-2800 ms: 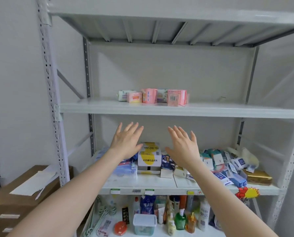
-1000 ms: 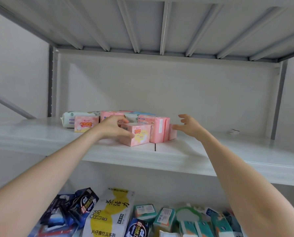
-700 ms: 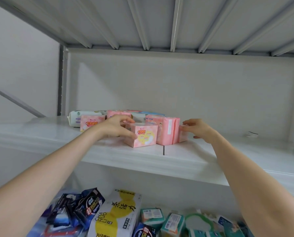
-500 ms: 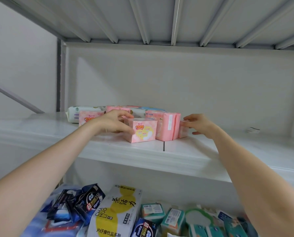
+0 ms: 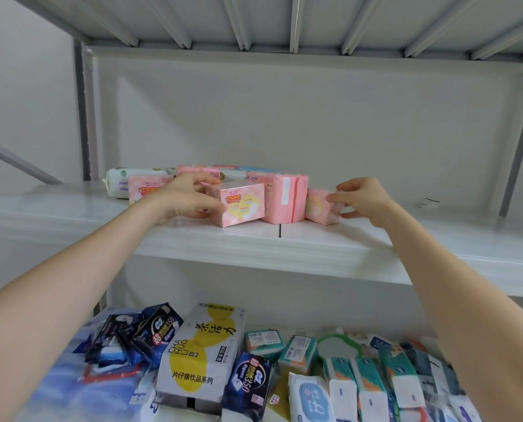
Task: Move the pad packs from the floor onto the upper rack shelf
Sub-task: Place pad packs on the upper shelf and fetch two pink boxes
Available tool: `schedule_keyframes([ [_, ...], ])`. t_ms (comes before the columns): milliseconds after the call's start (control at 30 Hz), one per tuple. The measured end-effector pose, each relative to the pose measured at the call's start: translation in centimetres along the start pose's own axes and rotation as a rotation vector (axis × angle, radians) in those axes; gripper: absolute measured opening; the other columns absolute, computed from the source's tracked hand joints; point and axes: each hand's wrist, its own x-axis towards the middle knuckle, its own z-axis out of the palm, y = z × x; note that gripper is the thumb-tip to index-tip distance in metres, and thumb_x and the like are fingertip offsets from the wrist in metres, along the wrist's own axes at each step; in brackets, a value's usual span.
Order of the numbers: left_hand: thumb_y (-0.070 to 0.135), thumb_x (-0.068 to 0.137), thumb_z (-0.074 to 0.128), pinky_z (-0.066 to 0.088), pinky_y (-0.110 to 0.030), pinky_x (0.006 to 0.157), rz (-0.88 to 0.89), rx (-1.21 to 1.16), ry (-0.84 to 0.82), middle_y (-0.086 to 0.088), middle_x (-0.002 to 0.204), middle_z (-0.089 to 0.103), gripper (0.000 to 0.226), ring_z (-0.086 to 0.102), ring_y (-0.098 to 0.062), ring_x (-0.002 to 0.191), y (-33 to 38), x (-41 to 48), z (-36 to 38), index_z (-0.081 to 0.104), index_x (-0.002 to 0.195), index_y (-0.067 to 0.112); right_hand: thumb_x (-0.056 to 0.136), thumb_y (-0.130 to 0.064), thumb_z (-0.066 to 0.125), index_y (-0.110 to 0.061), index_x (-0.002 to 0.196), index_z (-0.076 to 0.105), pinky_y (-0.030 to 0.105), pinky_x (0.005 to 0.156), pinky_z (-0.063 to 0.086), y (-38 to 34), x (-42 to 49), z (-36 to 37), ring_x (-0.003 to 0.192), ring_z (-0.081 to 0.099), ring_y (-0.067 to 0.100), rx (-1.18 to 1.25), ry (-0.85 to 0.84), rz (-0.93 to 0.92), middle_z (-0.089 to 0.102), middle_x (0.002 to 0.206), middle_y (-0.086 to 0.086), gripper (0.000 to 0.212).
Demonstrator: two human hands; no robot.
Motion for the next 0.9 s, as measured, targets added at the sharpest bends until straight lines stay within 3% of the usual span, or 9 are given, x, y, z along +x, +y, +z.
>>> schedule_keyframes([
  [133, -0.006, 0.076, 0.074, 0.060, -0.023, 0.066, 0.017, -0.106, 0.048, -0.008, 0.118, 0.066, 0.055, 0.065, -0.017, 0.101, -0.1, -1.0, 0.6, 0.056, 0.123, 0.017, 0.064, -0.018, 0.087, -0.004, 0.122, 0.060, 0.039, 0.072, 0.061, 0.3, -2.0, -0.5, 0.101, 0.063, 0.022, 0.073, 0.117, -0.013, 0.061, 0.114, 0.009, 0.066],
  [233, -0.008, 0.076, 0.072, 0.060, -0.030, 0.075, 0.042, -0.167, 0.093, -0.012, 0.115, 0.067, 0.047, 0.066, -0.023, 0.103, -0.3, -1.7, 1.1, 0.059, 0.110, 0.022, 0.066, -0.017, 0.085, -0.004, 0.125, 0.058, 0.039, 0.074, 0.060, 0.2, -3.7, -0.7, 0.098, 0.065, 0.021, 0.134, 0.197, -0.030, 0.060, 0.113, 0.007, 0.066],
  [400, -0.008, 0.076, 0.072, 0.056, -0.041, 0.089, 0.055, -0.224, 0.120, -0.006, 0.098, 0.066, 0.059, 0.066, -0.023, 0.104, -0.4, -2.9, 1.6, 0.053, 0.127, 0.014, 0.069, -0.016, 0.082, -0.004, 0.127, 0.057, 0.038, 0.079, 0.059, -0.2, -6.5, -1.2, 0.099, 0.065, 0.019, 0.217, 0.269, -0.035, 0.064, 0.110, 0.007, 0.064],
  [633, -0.007, 0.076, 0.072, 0.057, -0.039, 0.086, 0.060, -0.271, 0.110, -0.011, 0.111, 0.066, 0.057, 0.066, -0.020, 0.099, 0.6, -5.5, 1.3, 0.053, 0.125, 0.014, 0.075, -0.008, 0.078, 0.000, 0.132, 0.051, 0.038, 0.081, 0.059, -2.3, -12.1, -1.0, 0.099, 0.063, 0.020, 0.358, 0.290, -0.022, 0.060, 0.107, 0.005, 0.064],
  [767, -0.005, 0.075, 0.075, 0.057, -0.039, 0.085, 0.054, -0.259, 0.077, -0.009, 0.112, 0.067, 0.061, 0.066, -0.022, 0.104, 0.7, -7.5, 0.6, 0.050, 0.129, 0.011, 0.077, -0.003, 0.075, 0.005, 0.135, 0.045, 0.038, 0.083, 0.058, -3.7, -16.1, -0.5, 0.104, 0.063, 0.025, 0.400, 0.293, -0.010, 0.057, 0.116, 0.011, 0.065],
  [833, -0.004, 0.074, 0.076, 0.057, -0.036, 0.085, 0.048, -0.266, 0.052, -0.008, 0.110, 0.068, 0.059, 0.067, -0.021, 0.105, 0.6, -8.8, 0.1, 0.052, 0.127, 0.009, 0.077, -0.001, 0.073, 0.006, 0.132, 0.047, 0.039, 0.083, 0.058, -4.1, -18.3, -0.2, 0.102, 0.064, 0.024, 0.405, 0.299, -0.002, 0.059, 0.113, 0.011, 0.061],
  [900, -0.004, 0.074, 0.076, 0.058, -0.034, 0.085, 0.050, -0.277, 0.016, -0.010, 0.110, 0.069, 0.053, 0.067, -0.022, 0.105, 0.3, -10.6, -0.3, 0.057, 0.122, 0.007, 0.077, 0.001, 0.069, 0.006, 0.119, 0.057, 0.039, 0.083, 0.058, -4.3, -20.7, 0.3, 0.095, 0.064, 0.021, 0.376, 0.284, -0.013, 0.063, 0.106, 0.011, 0.044],
])
